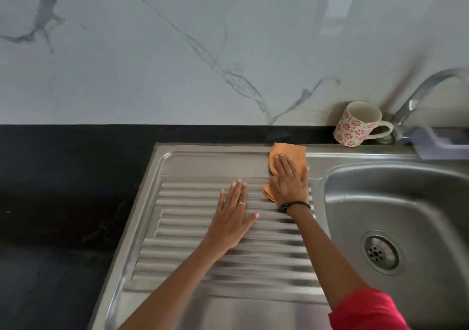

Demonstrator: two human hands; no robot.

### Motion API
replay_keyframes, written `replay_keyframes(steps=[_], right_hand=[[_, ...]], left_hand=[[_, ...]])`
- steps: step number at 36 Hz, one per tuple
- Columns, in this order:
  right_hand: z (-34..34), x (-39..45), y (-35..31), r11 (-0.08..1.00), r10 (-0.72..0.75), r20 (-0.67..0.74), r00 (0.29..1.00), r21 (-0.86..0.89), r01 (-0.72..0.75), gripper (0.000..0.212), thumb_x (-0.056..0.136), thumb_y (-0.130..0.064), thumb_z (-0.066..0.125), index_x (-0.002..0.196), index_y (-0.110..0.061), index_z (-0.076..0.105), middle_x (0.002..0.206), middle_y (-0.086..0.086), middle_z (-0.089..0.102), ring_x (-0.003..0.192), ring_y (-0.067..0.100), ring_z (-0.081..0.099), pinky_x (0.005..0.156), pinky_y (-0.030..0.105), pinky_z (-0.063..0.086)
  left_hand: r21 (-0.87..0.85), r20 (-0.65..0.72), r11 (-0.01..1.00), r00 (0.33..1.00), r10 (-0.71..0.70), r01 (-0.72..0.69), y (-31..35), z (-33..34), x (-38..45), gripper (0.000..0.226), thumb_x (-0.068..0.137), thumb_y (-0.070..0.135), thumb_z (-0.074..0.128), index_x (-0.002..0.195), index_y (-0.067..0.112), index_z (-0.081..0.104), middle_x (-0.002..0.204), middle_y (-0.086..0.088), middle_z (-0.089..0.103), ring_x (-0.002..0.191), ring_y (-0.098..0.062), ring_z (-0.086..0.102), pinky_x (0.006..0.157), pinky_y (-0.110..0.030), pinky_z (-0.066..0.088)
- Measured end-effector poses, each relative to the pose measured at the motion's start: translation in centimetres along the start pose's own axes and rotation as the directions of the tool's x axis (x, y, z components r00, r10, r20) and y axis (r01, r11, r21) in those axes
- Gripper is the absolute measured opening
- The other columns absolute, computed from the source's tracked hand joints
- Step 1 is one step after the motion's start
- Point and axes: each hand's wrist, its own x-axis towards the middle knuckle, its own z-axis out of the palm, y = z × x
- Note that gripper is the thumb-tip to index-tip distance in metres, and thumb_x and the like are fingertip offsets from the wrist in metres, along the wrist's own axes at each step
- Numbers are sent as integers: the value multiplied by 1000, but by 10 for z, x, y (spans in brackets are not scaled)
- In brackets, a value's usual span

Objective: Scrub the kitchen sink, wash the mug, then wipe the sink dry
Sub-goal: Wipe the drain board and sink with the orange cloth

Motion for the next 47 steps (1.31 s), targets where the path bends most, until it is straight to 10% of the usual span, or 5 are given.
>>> replay_keyframes(steps=[22,28,47], right_hand=[[-9,-23,58,828,388,59,920,417,-376,60,100,-29,29,151,-16,0,158,-2,-5,146,18,-2,116,51,6],[-8,-43,52,743,438,70,896,533,-405,60,100,-27,32,150,-9,5,158,7,4,144,26,15,116,43,20],[1,-57,-19,966,256,17,967,19,-256,51,99,-37,17,148,-25,21,158,-2,8,146,19,2,116,48,-5]], left_hand=[[-62,33,973,974,223,-221,76,24,16,71,84,47,-4,143,12,-20,155,-4,-21,138,-14,-25,108,-30,-23],[-112,59,980,983,172,-165,62,17,2,65,102,32,26,146,11,-15,155,-4,-21,141,-13,-23,110,-27,-20],[-156,27,988,999,28,-24,-26,-13,-36,66,101,36,26,145,12,-19,154,-4,-22,137,-10,-27,111,-28,-19]])
